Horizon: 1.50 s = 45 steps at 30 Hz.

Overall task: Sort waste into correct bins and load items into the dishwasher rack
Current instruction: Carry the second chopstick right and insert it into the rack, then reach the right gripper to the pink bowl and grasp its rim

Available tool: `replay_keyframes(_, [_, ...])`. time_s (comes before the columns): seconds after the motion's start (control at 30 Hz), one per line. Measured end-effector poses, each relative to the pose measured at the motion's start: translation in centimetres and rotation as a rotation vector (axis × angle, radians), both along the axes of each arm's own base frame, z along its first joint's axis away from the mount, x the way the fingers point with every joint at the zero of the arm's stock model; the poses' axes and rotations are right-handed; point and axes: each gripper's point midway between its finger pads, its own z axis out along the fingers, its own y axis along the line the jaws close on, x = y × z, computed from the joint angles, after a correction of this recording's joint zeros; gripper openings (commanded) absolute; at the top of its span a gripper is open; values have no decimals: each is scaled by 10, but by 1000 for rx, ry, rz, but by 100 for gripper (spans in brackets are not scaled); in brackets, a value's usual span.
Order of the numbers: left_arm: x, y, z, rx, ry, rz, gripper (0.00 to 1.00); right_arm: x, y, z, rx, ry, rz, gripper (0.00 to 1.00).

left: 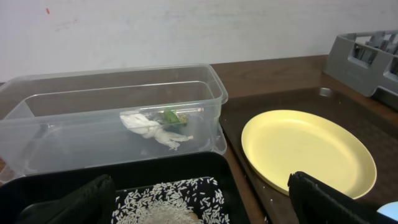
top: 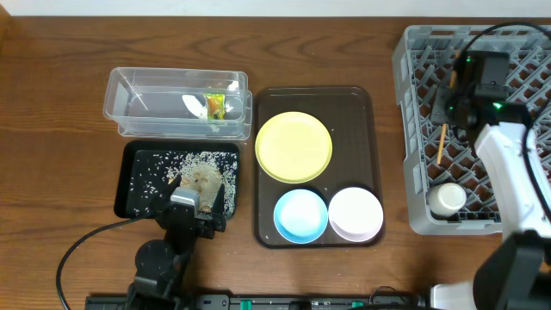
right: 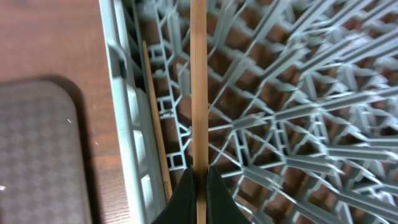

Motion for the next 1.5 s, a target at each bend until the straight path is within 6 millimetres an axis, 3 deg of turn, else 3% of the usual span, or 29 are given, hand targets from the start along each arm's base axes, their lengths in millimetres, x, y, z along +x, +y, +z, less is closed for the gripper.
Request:
replay_keyframes(0.03, [0, 0, 0, 0, 0, 0, 91, 0, 1, -7, 2, 16, 6, 31])
replay_keyframes(0.07, [0, 0, 0, 0, 0, 0, 91, 0, 2, -12, 3, 31, 15, 41])
replay_keyframes(0.23, [0, 0, 0, 0, 0, 0, 91, -1, 8, -10, 3, 29, 46, 59])
replay_keyframes(0.33, [0, 0, 0, 0, 0, 0, 91, -9, 20, 4, 31, 16, 75, 63])
replay_keyframes(0.43, [0, 0, 0, 0, 0, 0, 91, -23, 43, 32, 84, -32, 131, 61])
replay_keyframes(0.57, [0, 0, 0, 0, 0, 0, 91, -57, 86, 77, 196, -93, 250, 57])
replay_keyframes(0.67, [0, 0, 0, 0, 0, 0, 91, -93, 116, 85, 276, -38, 333, 56])
replay_keyframes(0.87, [0, 0, 0, 0, 0, 0, 91, -156, 149, 49, 347, 240, 393, 50])
replay_keyframes(1.03, [0, 0, 0, 0, 0, 0, 91, -186, 149, -4, 343, 402, 301, 43])
replay_keyframes(1.13, [0, 0, 0, 0, 0, 0, 91, -193, 144, -37, 338, 443, 246, 39])
replay_keyframes(1.37, [0, 0, 0, 0, 0, 0, 91, -202, 132, -88, 300, 450, 184, 44])
replay_keyframes(1.5, [0, 0, 0, 0, 0, 0, 91, -206, 123, -105, 265, 447, 149, 20])
